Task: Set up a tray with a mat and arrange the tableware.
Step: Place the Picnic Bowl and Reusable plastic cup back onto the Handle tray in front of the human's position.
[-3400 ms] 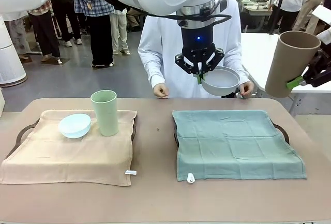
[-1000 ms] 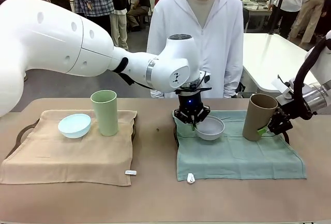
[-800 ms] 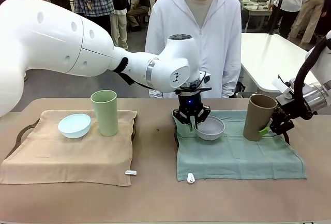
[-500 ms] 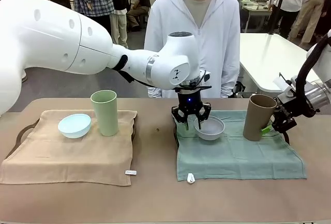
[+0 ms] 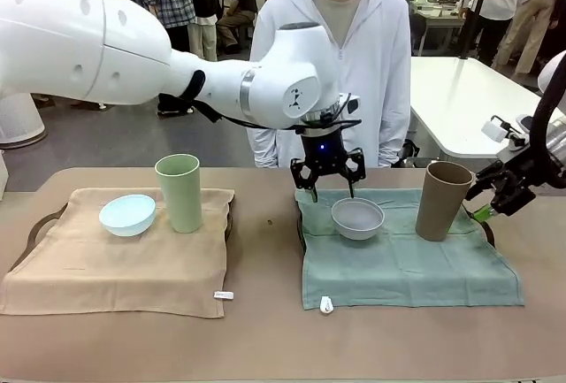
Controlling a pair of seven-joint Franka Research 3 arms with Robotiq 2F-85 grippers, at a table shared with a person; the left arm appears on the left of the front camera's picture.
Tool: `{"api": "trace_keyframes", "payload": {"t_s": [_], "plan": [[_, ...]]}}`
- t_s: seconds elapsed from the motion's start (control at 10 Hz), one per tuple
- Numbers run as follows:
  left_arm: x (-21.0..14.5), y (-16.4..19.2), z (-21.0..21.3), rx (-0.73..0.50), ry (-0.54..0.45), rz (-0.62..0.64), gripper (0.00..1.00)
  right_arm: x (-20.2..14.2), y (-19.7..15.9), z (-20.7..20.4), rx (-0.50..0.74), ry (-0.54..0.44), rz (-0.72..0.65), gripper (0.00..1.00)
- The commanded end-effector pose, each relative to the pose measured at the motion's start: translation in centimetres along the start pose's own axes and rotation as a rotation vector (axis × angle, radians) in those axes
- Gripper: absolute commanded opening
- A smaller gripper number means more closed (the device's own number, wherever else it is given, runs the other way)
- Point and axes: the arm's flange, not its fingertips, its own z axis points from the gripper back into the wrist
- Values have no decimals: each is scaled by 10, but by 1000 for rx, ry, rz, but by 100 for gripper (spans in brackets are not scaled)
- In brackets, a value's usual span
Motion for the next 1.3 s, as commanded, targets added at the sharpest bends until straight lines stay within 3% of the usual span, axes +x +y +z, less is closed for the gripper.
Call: {"api": "trace_keyframes", "payload": {"t_s": [0.0,0.3,0.6,0.8,1.1,1.2], "plan": [[-29,13,28,3,-2,-73,82,42,32,13,-12,140,-164,100],[-55,10,79,124,-14,-158,82,92,72,47,-135,282,-323,100],[-79,-2,125,230,-36,-222,82,119,97,78,-224,427,-500,100],[-89,-6,152,274,-76,-219,82,142,110,92,-270,445,-575,100],[-94,-3,176,285,-142,-154,82,169,122,106,-448,444,-675,100],[-93,-8,169,265,-90,-224,82,152,115,102,-337,429,-610,100]]}}
